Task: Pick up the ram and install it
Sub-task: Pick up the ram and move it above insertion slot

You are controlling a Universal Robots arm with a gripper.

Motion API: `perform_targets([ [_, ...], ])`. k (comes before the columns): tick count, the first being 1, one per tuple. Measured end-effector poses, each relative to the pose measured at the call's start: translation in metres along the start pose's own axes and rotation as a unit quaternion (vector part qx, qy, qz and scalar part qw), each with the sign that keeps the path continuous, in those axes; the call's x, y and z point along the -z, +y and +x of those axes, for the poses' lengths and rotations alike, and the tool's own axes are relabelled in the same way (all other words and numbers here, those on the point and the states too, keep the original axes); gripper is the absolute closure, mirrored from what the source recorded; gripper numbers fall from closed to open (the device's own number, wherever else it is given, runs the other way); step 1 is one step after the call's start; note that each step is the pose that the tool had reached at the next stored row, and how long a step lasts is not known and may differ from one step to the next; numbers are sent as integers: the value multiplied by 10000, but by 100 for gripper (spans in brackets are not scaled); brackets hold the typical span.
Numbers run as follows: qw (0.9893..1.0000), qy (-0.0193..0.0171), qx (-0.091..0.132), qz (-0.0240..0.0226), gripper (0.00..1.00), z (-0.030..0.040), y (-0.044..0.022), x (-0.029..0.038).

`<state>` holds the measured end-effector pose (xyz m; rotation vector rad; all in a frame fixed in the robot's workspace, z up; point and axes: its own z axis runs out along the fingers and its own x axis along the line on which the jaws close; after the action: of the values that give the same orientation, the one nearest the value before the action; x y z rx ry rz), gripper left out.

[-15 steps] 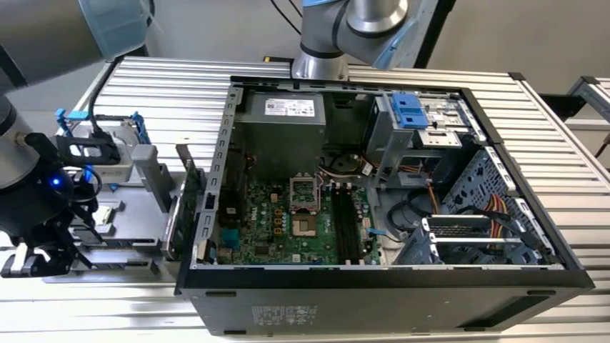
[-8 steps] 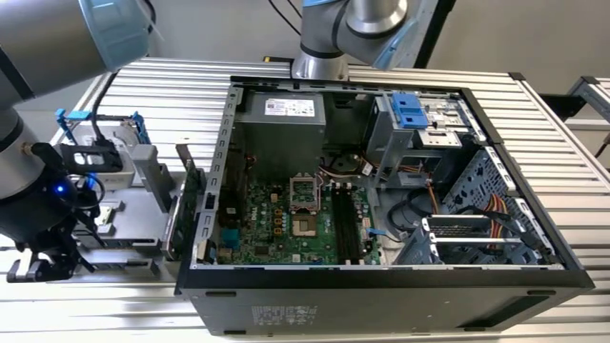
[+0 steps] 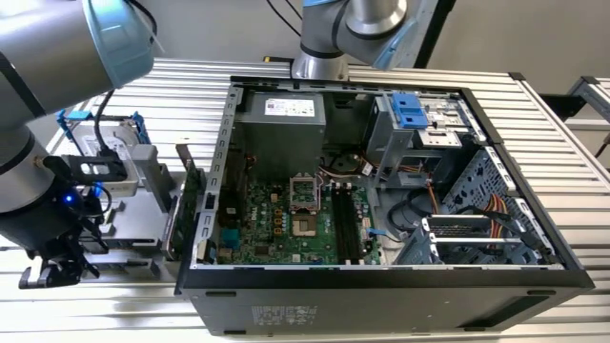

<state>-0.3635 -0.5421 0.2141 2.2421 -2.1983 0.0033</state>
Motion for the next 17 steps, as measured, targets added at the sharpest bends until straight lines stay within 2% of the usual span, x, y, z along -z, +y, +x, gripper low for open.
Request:
perform_targets([
  [8,10000,1,20,36,0,-103,52,-146],
  [12,10000,17,20,41,0,-110,114,-219],
  [17,10000,23,20,37,0,-102,102,-244],
])
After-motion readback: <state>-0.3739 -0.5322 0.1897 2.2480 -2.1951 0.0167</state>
